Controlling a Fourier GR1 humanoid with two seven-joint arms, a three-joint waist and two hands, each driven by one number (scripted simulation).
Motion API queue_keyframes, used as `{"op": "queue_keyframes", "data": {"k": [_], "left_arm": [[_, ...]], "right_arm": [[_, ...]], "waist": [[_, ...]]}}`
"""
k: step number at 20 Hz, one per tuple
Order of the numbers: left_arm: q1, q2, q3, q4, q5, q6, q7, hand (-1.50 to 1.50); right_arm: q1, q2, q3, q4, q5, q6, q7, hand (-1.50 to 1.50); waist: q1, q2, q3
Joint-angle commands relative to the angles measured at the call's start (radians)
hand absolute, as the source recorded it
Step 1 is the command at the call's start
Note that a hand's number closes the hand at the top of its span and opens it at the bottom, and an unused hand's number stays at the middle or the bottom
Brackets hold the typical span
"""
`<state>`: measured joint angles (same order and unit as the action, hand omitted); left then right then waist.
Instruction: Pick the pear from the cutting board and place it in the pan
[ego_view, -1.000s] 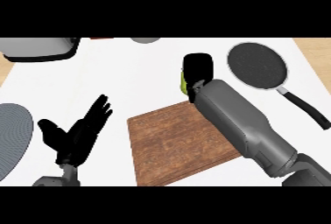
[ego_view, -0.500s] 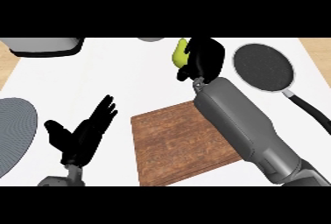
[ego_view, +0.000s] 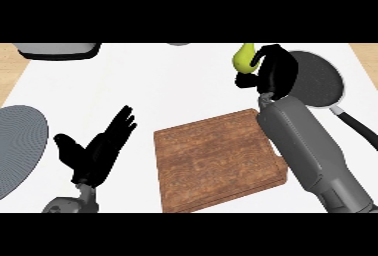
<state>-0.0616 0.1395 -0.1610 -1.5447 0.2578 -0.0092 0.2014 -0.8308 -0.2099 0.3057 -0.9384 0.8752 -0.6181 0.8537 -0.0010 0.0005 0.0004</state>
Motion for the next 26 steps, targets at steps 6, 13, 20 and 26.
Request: {"op": "queue_keyframes", "data": {"k": [6, 13, 20, 26], "left_arm": [[-0.01, -0.033, -0.029, -0.013, -0.032, 0.009, 0.017, 0.0], [-0.037, 0.008, 0.014, -0.024, 0.015, -0.039, 0.058, 0.0], [-0.017, -0.034, -0.038, -0.035, -0.036, -0.008, 0.039, 0.0], [-0.069, -0.032, -0.011, -0.02, -0.029, -0.002, 0.053, 0.0]], "right_arm": [[-0.017, -0.11, -0.169, 0.299, -0.024, -0.185, -0.259, 1.5], [-0.045, -0.183, -0.276, 0.522, -0.009, -0.409, -0.353, 1.5], [-0.036, -0.262, -0.41, 0.591, -0.156, -0.419, -0.583, 1.5], [-0.007, -0.319, -0.482, 0.624, -0.222, -0.427, -0.733, 1.5]], "waist": [[0.023, 0.009, 0.001], [0.052, 0.023, 0.003], [0.062, 0.028, 0.005], [0.07, 0.039, 0.008]]}}
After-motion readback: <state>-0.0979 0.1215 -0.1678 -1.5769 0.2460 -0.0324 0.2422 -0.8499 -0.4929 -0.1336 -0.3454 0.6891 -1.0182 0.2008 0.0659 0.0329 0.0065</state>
